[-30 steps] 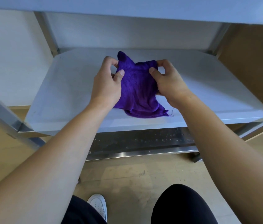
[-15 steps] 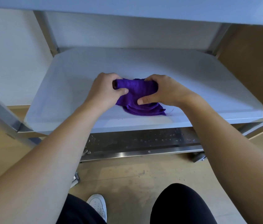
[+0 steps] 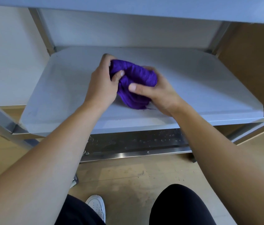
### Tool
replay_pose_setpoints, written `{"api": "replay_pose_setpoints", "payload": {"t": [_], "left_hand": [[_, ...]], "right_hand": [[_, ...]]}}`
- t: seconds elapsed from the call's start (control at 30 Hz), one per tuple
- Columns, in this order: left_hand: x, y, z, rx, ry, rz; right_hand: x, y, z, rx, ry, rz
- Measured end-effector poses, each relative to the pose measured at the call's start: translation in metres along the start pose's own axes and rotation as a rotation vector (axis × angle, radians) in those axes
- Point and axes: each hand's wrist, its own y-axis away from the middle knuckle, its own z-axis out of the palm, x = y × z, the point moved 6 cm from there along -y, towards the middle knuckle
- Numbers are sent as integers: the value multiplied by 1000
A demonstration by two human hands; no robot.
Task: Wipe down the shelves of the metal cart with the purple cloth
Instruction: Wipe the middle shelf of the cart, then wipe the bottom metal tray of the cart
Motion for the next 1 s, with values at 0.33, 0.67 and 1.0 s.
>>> {"api": "replay_pose_setpoints", "payload": {"t": [0.33, 0.67, 1.0], "left_hand": [[-7, 28, -56, -213, -449, -36], [2, 103, -112, -449, -639, -124], [-101, 174, -69, -846, -840, -142]], "right_hand": [[-45, 63, 45, 174, 644, -400], [3, 140, 110, -198, 756, -515], [114, 106, 144, -260, 918, -367]]}}
